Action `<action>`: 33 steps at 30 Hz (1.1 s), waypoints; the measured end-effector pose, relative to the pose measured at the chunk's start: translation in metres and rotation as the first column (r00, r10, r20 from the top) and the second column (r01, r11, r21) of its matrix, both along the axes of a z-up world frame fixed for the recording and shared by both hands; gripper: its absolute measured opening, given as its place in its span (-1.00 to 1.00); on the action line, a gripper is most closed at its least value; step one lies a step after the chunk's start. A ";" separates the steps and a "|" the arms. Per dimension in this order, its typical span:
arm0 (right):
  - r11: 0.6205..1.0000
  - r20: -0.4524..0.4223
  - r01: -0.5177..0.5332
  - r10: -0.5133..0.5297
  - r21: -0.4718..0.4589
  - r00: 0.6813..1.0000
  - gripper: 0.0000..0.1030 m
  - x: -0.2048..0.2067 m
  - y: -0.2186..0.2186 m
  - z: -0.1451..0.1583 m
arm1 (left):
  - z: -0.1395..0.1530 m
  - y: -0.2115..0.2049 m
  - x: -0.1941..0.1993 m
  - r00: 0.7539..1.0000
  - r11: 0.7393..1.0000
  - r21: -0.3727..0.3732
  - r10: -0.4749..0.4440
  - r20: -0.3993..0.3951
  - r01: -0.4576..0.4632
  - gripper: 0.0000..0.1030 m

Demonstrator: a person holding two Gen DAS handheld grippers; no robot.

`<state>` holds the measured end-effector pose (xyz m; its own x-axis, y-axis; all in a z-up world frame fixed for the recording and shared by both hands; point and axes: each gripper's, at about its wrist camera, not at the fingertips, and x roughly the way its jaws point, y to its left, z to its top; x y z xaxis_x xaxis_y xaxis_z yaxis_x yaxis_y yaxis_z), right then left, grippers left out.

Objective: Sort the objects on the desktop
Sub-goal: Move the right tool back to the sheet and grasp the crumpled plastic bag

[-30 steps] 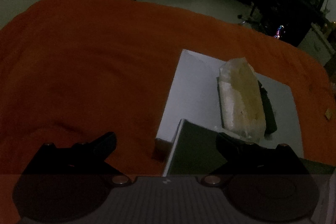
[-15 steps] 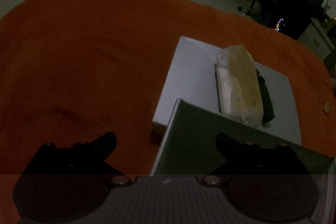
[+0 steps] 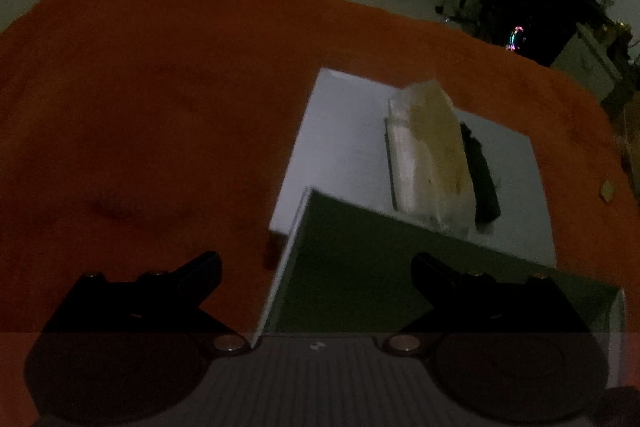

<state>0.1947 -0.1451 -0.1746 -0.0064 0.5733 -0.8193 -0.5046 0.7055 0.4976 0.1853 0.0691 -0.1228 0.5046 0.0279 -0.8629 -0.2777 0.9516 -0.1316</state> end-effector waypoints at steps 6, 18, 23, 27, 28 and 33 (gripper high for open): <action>0.972 0.061 0.184 -0.194 0.144 0.979 0.20 0.041 -0.007 0.049 | 0.004 0.009 -0.006 0.999 0.997 -0.068 0.038 -0.004 -0.038 0.99; 0.928 0.224 0.368 -0.346 -0.063 0.911 0.23 0.136 0.036 0.040 | 0.000 0.013 0.008 0.999 0.996 -0.077 0.050 -0.006 -0.050 0.99; 0.928 0.248 0.327 -0.279 -0.179 0.928 0.28 0.159 0.073 0.015 | 0.008 0.031 0.008 0.998 0.997 -0.056 0.056 0.015 -0.055 0.99; 0.914 0.292 0.280 -0.193 -0.295 0.937 0.20 0.157 0.089 -0.010 | 0.010 0.043 0.006 0.998 0.996 -0.061 0.061 0.015 -0.060 0.99; 0.913 0.294 0.258 -0.165 -0.316 0.941 0.03 0.156 0.092 -0.016 | 0.009 0.046 0.006 0.998 0.996 -0.063 0.059 0.008 -0.058 0.99; 0.928 0.295 0.201 -0.106 -0.315 0.950 -0.56 0.153 0.092 -0.031 | 0.013 0.056 0.009 0.998 0.995 -0.078 0.061 0.021 -0.059 0.99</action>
<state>0.3473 -0.0527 -0.2051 0.3062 0.2387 -0.9216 -0.4570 0.8861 0.0776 0.1946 0.1249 -0.1101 0.5237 -0.0072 -0.8519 -0.3303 0.9200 -0.2108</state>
